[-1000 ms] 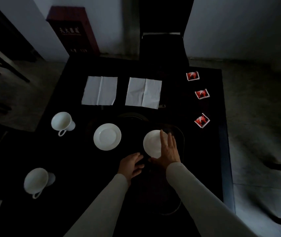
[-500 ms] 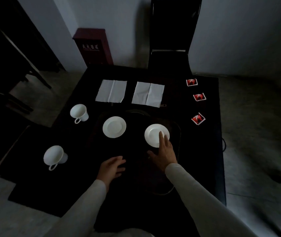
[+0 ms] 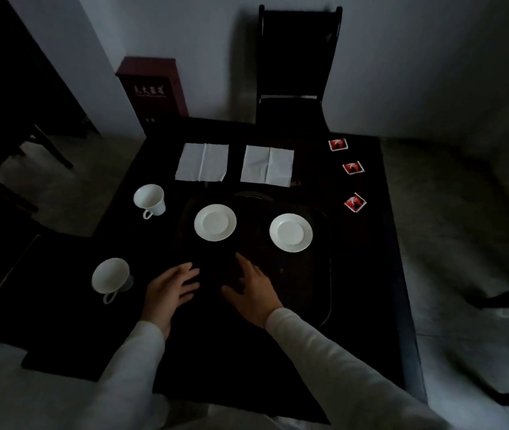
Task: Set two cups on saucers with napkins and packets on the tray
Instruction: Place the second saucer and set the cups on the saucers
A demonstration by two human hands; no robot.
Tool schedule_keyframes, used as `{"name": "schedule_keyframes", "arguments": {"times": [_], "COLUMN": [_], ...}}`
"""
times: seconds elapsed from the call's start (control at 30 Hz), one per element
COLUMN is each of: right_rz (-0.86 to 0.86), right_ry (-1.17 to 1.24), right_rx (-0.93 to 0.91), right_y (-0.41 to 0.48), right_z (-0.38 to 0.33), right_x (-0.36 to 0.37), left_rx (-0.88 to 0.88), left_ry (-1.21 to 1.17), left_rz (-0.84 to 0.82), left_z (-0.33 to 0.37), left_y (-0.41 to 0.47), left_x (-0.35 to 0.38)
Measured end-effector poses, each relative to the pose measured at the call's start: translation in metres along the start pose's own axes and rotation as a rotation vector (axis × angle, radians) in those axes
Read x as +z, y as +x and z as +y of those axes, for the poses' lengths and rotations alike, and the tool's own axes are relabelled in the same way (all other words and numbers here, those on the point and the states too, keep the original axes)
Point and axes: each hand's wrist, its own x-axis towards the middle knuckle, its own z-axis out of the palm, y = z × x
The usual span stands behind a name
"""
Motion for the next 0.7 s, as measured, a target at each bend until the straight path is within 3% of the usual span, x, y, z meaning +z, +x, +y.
{"name": "schedule_keyframes", "arguments": {"times": [0.2,0.37,0.5,0.7], "right_rz": [0.023,-0.016,-0.015,0.009], "right_ry": [0.042,0.16,0.218,0.264], "right_rx": [0.025,0.127,0.223,0.387], "right_y": [0.027,0.047,0.062,0.083], "right_z": [-0.067,-0.114,-0.136,-0.159], "right_x": [0.074,0.145,0.194,0.242], "left_rx": [0.121,0.187,0.125,-0.094], "left_ry": [0.008,0.028,0.023,0.004], "left_rz": [0.023,0.212,0.277,0.108], "left_z": [0.02,0.019,0.014,-0.002], "left_y": [0.042,0.082,0.113,0.148], "left_x": [-0.093,-0.186,-0.236,-0.259]}}
